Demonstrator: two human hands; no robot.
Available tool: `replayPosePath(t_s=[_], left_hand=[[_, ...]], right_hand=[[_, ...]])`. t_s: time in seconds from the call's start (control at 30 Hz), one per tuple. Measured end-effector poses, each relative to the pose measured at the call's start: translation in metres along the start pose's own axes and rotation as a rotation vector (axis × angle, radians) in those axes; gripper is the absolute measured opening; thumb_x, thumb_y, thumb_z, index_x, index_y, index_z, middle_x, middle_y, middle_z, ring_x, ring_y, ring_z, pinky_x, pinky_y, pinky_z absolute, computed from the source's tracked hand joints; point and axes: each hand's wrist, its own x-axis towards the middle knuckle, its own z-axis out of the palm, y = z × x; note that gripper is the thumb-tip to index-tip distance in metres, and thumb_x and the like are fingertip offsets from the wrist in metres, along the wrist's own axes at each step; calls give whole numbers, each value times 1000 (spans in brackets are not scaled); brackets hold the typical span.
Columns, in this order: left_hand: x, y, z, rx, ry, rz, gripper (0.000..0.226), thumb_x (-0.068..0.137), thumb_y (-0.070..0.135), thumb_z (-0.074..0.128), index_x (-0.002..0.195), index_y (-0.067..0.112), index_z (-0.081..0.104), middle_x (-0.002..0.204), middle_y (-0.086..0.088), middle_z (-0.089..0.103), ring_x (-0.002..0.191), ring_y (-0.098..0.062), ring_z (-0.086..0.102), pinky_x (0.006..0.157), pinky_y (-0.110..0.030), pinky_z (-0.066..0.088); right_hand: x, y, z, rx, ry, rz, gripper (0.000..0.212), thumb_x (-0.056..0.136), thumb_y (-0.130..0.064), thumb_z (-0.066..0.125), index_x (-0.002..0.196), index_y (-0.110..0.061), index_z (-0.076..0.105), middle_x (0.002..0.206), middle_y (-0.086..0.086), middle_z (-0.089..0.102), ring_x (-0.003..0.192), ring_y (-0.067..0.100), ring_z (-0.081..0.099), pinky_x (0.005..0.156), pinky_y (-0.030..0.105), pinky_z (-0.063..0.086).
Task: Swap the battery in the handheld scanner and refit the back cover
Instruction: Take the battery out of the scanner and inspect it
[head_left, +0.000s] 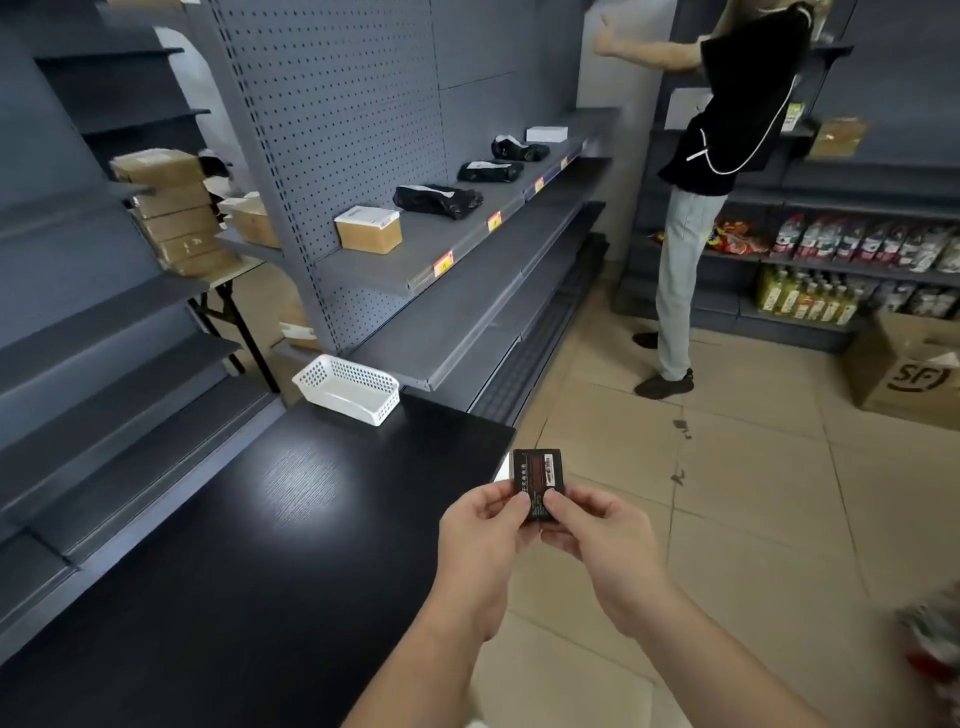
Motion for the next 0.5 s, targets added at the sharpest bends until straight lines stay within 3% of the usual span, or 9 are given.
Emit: replayPosePath(t_s=[0.13,0.33,0.5], left_hand=[[66,9,8,-31,28,-5,17,95,1,61,110,1,69,101,-15,77,96,-27,75,80,-30,60],[181,33,12,-51,74,-52,17,95,0,59,106,2,71,99,-16,78,94,-26,75,83,-33,60],[262,48,13,-46,109,-99,16,94,0,61,104,4,73,97,-15,78,94,-28,75,88,-40,59]], right_hand=[[66,-9,9,-24,-22,-12,14,87,-15,74,90,-26,81,93,6,80,87,22,76,68,23,59],[186,-24,37,-71,-22,49,11,85,-12,76,96,-13,78,92,8,79,84,23,77,65,22,58],[269,-28,54,-103,-47,92,8,86,-13,75,93,-16,79,82,7,79,70,16,74,62,21,57]])
